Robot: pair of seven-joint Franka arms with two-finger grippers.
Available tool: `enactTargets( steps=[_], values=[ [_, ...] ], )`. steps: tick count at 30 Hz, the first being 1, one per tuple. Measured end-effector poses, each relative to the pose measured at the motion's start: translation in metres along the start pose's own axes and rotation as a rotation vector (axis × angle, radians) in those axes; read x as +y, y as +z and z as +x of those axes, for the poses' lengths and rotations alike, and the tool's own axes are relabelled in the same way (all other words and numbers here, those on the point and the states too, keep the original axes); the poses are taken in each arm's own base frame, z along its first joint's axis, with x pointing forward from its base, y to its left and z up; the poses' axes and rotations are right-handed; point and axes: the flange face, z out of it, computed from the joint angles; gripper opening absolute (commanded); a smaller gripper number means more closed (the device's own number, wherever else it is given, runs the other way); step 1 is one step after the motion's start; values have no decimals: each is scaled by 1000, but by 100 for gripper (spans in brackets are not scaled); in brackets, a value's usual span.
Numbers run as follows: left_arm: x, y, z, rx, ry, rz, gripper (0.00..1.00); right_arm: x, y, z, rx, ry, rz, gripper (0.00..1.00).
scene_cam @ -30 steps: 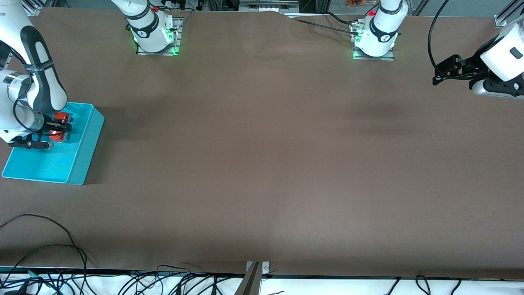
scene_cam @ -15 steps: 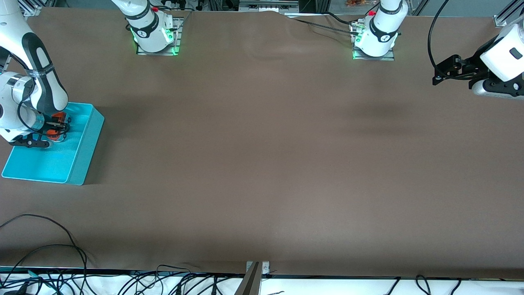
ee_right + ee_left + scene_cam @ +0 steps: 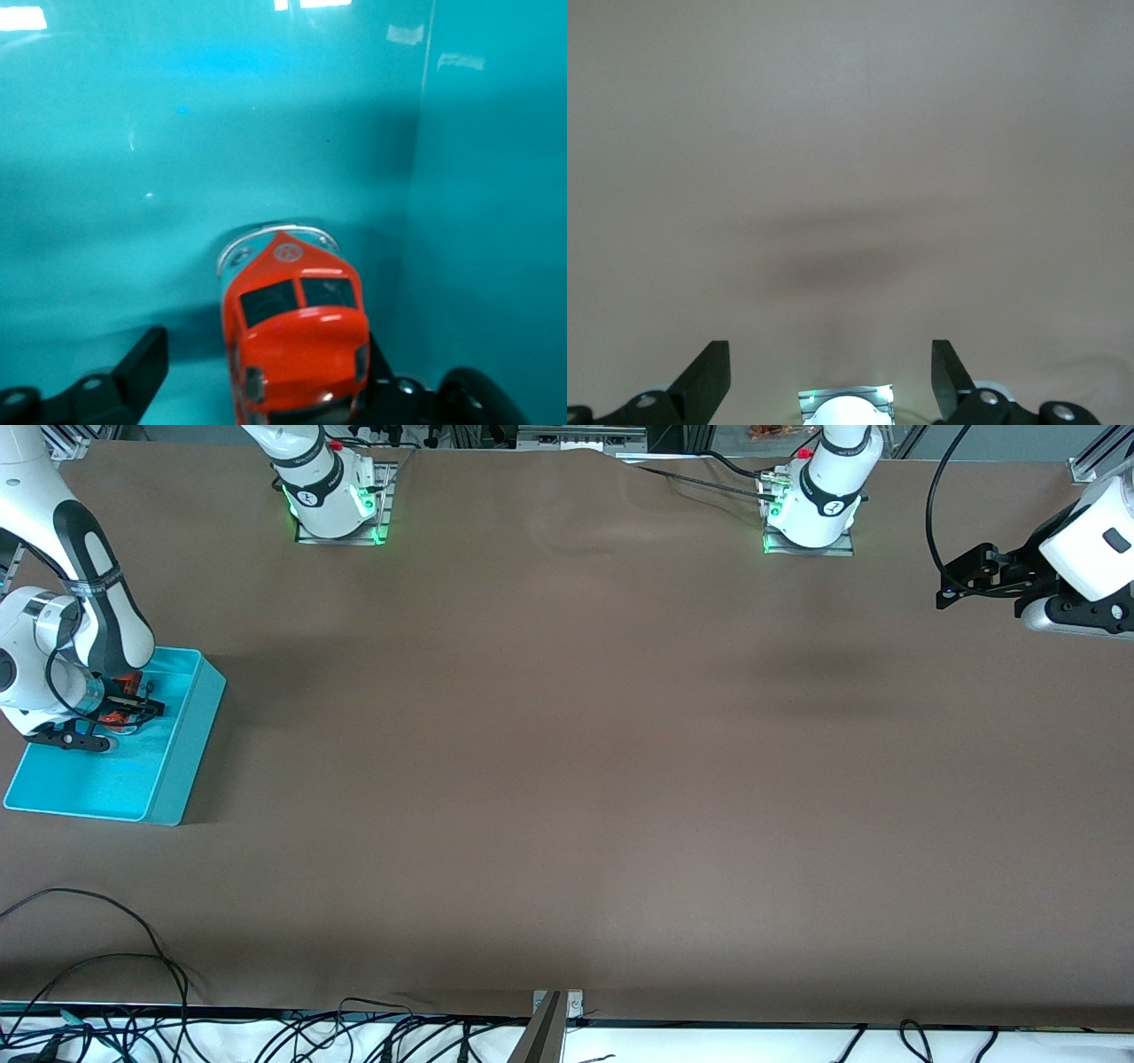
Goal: Wind up bus and store in blue box
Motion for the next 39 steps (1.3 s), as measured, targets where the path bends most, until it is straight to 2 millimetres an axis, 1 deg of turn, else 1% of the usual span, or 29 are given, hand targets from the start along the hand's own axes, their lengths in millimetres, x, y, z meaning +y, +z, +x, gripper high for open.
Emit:
enactTargets(
  steps=[2, 6, 12, 15, 23, 26, 31, 35, 39],
  values=[
    [0, 0, 0, 0, 0, 0, 100, -3, -10, 2, -10, -4, 2, 100],
    [0, 0, 0, 0, 0, 0, 100, -7, -40, 4, -21, -7, 3, 100],
    [0, 0, 0, 0, 0, 0, 100, -9, -97, 2, -54, -10, 0, 100],
    [0, 0, 0, 0, 0, 0, 100, -11, -121, 0, -54, -13, -3, 100],
    [2, 0, 0, 0, 3, 1, 100, -21, -167, -13, -62, -26, -6, 100],
    [2, 0, 0, 0, 3, 1, 100, -25, -187, -20, -63, -33, -10, 100],
    [2, 0, 0, 0, 3, 1, 100, -37, -231, -35, -50, -39, -9, 100],
    [2, 0, 0, 0, 3, 1, 100, -48, -271, -51, -1, -4, 84, 100],
    [2, 0, 0, 0, 3, 1, 100, -50, -304, -68, 43, 24, 152, 100]
  ],
)
